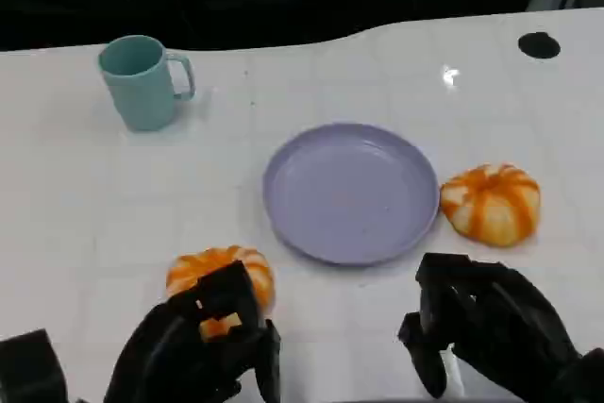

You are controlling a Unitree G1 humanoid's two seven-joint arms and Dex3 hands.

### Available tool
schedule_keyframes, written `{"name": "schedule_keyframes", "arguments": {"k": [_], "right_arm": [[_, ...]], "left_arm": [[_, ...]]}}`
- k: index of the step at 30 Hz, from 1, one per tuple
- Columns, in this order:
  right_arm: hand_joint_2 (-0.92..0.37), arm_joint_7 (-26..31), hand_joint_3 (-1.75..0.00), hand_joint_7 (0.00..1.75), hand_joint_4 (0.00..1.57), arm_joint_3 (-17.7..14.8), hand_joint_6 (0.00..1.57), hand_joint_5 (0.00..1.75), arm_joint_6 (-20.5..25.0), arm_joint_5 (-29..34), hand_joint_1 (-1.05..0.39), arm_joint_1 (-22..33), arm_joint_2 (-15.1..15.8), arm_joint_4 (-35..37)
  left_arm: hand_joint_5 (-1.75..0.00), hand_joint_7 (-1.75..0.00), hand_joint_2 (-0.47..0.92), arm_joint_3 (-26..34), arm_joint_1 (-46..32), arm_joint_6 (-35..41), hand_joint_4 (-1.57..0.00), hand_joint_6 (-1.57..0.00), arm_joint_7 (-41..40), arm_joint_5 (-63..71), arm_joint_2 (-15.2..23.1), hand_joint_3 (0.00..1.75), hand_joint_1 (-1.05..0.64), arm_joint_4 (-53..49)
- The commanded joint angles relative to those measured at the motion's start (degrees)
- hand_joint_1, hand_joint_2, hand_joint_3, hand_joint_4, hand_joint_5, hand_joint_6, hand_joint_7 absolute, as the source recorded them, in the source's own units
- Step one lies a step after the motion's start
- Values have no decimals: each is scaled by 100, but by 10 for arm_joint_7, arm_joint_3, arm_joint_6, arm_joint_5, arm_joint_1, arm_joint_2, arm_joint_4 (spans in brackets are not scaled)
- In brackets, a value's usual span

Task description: Grasp the bread from the table and place it into the plate.

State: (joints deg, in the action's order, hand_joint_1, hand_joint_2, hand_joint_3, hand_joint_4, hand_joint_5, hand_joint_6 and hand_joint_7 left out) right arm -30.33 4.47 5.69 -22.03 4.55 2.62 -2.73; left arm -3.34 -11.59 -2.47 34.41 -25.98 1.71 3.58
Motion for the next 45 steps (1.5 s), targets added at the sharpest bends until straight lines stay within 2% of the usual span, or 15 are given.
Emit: {"name": "schedule_keyframes", "arguments": {"k": [1, 15, 20, 21, 22, 24, 25, 27, 29, 31, 32, 33, 35, 38, 45], "right_arm": [[-85, 3, -52, 150, 120, -5, 103, 164, -4, 2, -93, -2, 5, -6], [-84, -4, -52, 150, 120, -8, 102, 165, -6, -3, -92, -6, 3, 3], [-84, -2, -54, 149, 121, -6, 102, 164, -9, 2, -93, -7, 3, 3], [-84, 0, -54, 150, 120, -5, 103, 164, -8, 3, -93, -7, 2, 1], [-84, 1, -54, 150, 120, -5, 103, 164, -6, 2, -93, -6, 2, 0], [-84, 1, -55, 150, 121, -5, 103, 164, -6, 1, -93, -6, 1, -1], [-83, 1, -55, 150, 121, -5, 103, 164, -6, 1, -93, -5, 2, -2], [-83, 1, -56, 150, 121, -4, 103, 164, -4, 1, -93, -3, 3, -5], [-83, 2, -56, 150, 121, -4, 103, 165, -1, 0, -93, -2, 3, -7], [-83, 2, -56, 151, 121, -4, 103, 165, -1, -1, -93, 0, 4, -10], [-82, 2, -56, 151, 120, -4, 103, 164, 0, -2, -93, 1, 4, -12], [-83, 1, -56, 151, 120, -4, 103, 164, 1, -4, -93, 1, 4, -12], [-82, -1, -55, 150, 120, -5, 103, 164, 1, -5, -92, 1, 4, -12], [-83, 0, -55, 150, 121, -5, 103, 164, 0, -3, -92, 1, 6, -13], [-84, -3, -53, 150, 122, -5, 103, 162, -2, -2, -93, 0, 7, -10]], "left_arm": [[-175, -175, 92, 2, 3, -2, -89, -65, 1, 4, 8, 29, -60, 4], [-175, -175, 92, 6, 11, -16, -89, -64, 11, 4, 6, 30, -60, -10], [-175, -175, 92, 9, 13, -21, -86, -61, 7, 11, 13, 31, -62, -1], [-175, -171, 92, 10, 12, -19, -80, -58, 0, 14, 17, 31, -62, 9], [-175, -158, 92, 12, 12, -21, -69, -56, -2, 18, 21, 31, -63, 17], [-174, -140, 92, 15, 18, -46, -57, -55, -5, 43, 30, 31, -66, 24], [-166, -124, 92, 16, 21, -60, -52, -54, -8, 60, 36, 31, -71, 29], [-154, -107, 92, 16, 25, -91, -47, -48, -22, 112, 54, 32, -74, 42], [-134, -79, 92, 17, 31, -125, -43, -42, -31, 155, 72, 32, -73, 48], [-114, -51, 92, 20, 34, -136, -41, -44, -39, 180, 87, 26, -71, 60], [-100, -34, 92, 21, 35, -137, -33, -44, -50, 203, 96, 18, -67, 72], [-93, -27, 92, 23, 35, -143, -28, -43, -62, 233, 107, 15, -67, 84], [-82, -16, 92, 26, 34, -153, -14, -37, -84, 296, 128, 14, -68, 110], [-73, -9, 92, 31, 32, -142, -3, -31, -107, 382, 161, 13, -72, 154], [-53, 0, 92, 18, 37, -96, -8, -22, -122, 587, 217, 9, -81, 235]]}}
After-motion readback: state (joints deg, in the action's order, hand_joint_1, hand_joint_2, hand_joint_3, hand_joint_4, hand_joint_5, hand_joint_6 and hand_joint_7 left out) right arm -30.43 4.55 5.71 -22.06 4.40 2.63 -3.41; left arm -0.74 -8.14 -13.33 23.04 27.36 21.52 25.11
